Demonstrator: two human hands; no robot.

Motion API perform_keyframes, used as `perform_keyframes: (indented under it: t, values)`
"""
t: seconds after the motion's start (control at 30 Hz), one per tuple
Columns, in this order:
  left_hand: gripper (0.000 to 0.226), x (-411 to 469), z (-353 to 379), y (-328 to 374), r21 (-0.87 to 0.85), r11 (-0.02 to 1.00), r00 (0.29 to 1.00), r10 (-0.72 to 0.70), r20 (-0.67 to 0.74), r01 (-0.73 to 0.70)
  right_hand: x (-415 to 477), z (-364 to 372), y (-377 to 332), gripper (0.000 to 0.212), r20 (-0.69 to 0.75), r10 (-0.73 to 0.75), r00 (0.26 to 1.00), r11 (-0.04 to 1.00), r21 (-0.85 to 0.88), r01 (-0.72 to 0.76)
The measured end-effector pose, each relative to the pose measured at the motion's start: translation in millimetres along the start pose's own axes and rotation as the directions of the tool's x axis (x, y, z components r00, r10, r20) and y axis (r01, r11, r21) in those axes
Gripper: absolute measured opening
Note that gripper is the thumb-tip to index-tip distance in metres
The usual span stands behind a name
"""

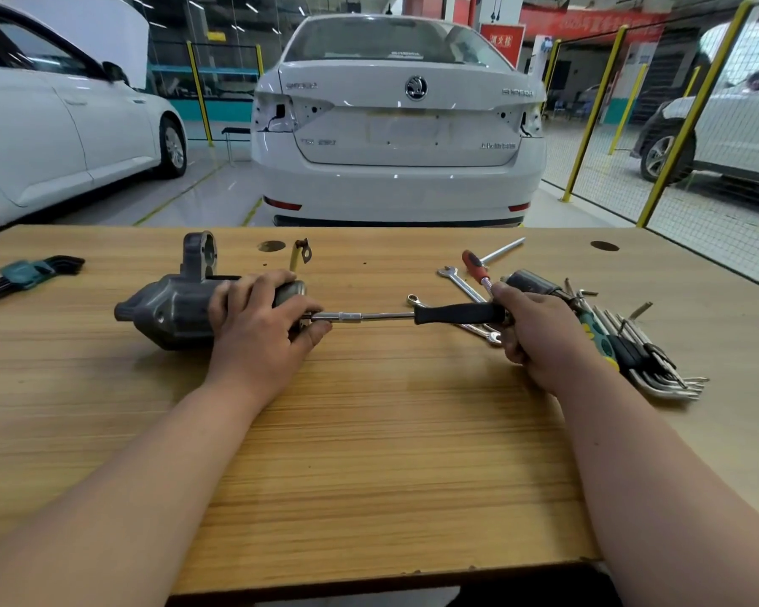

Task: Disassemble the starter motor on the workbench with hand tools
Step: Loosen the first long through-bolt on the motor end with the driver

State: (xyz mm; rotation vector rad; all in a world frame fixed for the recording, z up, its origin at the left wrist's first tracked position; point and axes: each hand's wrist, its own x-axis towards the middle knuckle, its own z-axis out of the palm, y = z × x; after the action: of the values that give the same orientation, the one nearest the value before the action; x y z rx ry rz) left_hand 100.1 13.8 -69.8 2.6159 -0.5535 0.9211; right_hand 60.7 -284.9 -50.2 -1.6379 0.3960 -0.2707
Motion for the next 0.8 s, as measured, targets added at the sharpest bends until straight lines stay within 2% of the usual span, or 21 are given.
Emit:
perform_keyframes:
  t: [0.07, 0.17, 0.3, 0.4, 0.53, 0.8]
  values:
    - [0.027, 0.0, 1.0, -1.0, 0.024, 1.000, 1.000, 0.002, 0.008, -0.002, -0.2, 0.1, 1.1, 0.020, 0.030, -0.014, 0.999, 1.000, 0.005, 0.014]
    - [0.032, 0.9, 1.9, -1.8, 0.043, 0.999, 1.000, -0.001, 0.015, 0.000, 0.9, 0.5, 1.2, 0.013, 0.042, -0.032, 0.999, 0.992, 0.121, 0.027]
    - [0.040, 1.8, 2.1, -1.0, 0.071, 0.997, 1.000, -0.012, 0.027, 0.010, 1.1, 1.2, -0.1, 0.019, 0.067, -0.039, 0.997, 0.965, 0.261, 0.021]
    - [0.038, 2.9, 1.9, 0.2, 0.080, 0.997, 0.998, -0.024, 0.050, 0.020, 1.9, 0.0, 0.6, 0.034, 0.076, -0.069, 0.995, 0.944, 0.328, 0.041]
    - [0.033, 3.0, 2.4, 1.4, 0.073, 0.997, 0.999, -0.027, 0.047, 0.023, 3.0, -1.2, 1.6, 0.037, 0.087, -0.071, 0.994, 0.951, 0.308, 0.041]
    - [0.022, 2.3, 2.2, 2.0, 0.042, 0.999, 1.000, -0.017, 0.018, 0.016, 4.8, -4.6, 2.4, 0.014, 0.070, 0.009, 0.997, 0.958, 0.285, -0.029]
